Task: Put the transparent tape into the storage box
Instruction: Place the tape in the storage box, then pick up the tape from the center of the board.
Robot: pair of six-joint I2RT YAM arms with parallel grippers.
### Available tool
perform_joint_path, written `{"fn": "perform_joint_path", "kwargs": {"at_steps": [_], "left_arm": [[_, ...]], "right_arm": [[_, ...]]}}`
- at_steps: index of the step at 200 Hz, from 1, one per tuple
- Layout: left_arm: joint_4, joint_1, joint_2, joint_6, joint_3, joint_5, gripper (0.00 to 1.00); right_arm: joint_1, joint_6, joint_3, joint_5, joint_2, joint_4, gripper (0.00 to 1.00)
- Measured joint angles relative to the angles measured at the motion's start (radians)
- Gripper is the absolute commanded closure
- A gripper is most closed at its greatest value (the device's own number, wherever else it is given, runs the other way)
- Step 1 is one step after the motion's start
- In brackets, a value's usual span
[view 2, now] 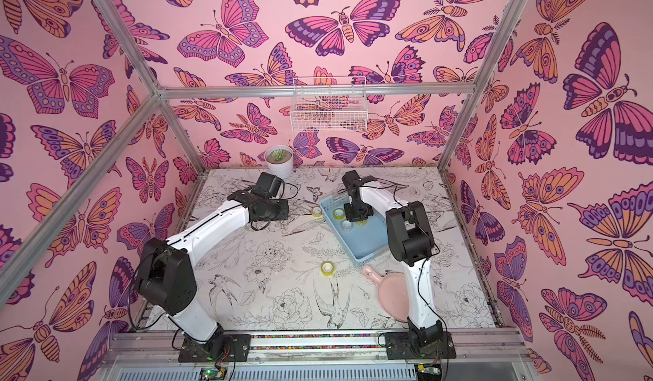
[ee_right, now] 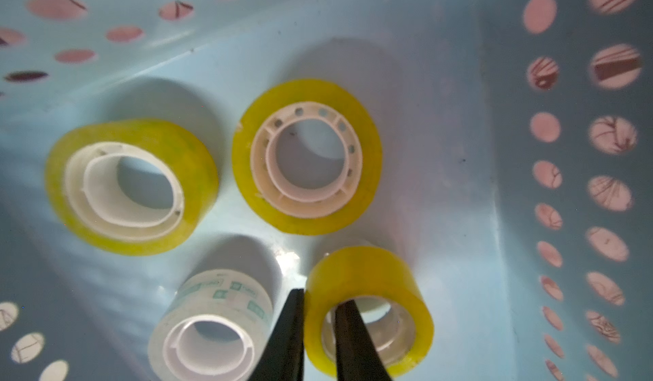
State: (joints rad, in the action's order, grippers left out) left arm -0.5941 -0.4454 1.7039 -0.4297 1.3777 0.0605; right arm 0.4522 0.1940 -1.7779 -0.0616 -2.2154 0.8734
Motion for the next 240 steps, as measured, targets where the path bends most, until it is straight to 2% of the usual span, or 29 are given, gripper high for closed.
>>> {"fn": "perform_joint_path", "kwargs": {"at_steps": [71, 121, 159, 189, 240], "left_arm": [[0.005, -0.002, 0.009, 0.002, 0.0, -0.011, 0.57], [0.047, -0.008, 0.042, 0.002, 0.005, -0.043, 0.57], [0.101, -0.018, 0.164, -0.01, 0.073, -0.1, 0.57], [0.132, -0.025, 0.279, -0.027, 0.151, -0.137, 0.57], [0.157, -0.028, 0.424, -0.031, 0.284, -0.147, 0.57]], "right_arm": [[0.0, 0.013, 0.0, 0.003, 0.011, 0.002, 0.71], [0.0, 0.016, -0.012, 0.002, 0.111, 0.026, 0.69], [0.017, 0.016, -0.062, -0.002, 0.264, 0.051, 0.69], [0.071, 0.019, -0.063, -0.001, 0.4, 0.061, 0.69], [0.133, 0.034, -0.046, -0.002, 0.499, 0.071, 0.69]]}}
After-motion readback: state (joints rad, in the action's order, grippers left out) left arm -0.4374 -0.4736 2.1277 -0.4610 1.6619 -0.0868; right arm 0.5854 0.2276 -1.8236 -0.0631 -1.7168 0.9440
